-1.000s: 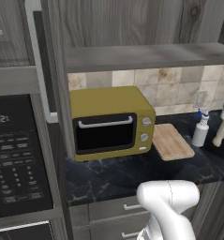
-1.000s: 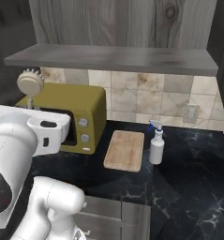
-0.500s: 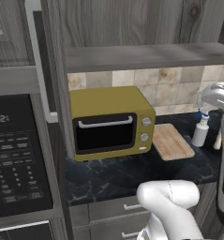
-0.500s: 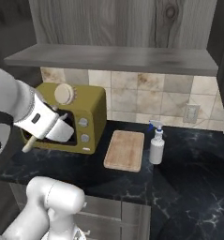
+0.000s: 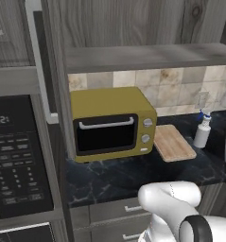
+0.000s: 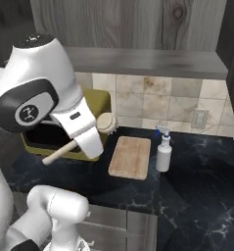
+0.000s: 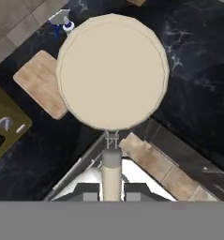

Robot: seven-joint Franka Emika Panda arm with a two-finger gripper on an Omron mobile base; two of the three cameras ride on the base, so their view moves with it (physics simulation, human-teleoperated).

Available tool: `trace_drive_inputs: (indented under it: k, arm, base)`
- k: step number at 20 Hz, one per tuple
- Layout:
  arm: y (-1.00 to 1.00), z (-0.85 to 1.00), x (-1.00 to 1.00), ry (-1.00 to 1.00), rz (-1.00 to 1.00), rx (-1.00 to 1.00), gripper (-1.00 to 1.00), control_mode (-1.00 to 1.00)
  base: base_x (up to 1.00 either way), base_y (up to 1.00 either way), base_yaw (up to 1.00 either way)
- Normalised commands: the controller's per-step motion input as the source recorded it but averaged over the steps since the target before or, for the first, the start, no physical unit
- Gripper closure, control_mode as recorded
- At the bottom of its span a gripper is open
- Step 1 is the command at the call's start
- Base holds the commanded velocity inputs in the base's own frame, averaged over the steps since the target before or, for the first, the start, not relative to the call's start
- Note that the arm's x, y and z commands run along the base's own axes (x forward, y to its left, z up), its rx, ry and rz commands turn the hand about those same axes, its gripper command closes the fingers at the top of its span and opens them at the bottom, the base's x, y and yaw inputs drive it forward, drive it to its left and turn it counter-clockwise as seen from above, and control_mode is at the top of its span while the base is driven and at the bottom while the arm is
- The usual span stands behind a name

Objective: Grab the spray bottle from the cabinet, then place it next to the cutting board for sanitizing. Then grab the dish brush from the countertop next to the sink and place it next to the cutting board.

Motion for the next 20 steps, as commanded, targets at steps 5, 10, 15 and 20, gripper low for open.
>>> trace_drive_inputs:
  k: [5,10,15,20]
  arm:
    - [-0.50,-0.99,0.00,0.10,-0.18,0.31,1.00,-1.00]
    - [-0.27,-0.92,0.28,0.17,-0.14,0.23,1.00,-1.00]
    - [-0.09,-0.63,0.68,0.34,-0.16,0.01,1.00,-1.00]
    - [-0.35,-0.52,0.49,0.35,-0.04,0.05,1.00,-1.00]
  base:
    - [0.00,0.00,0.00]
    - [0.00,0.00,0.00]
    - [0.00,0.00,0.00]
    - [0.00,0.00,0.00]
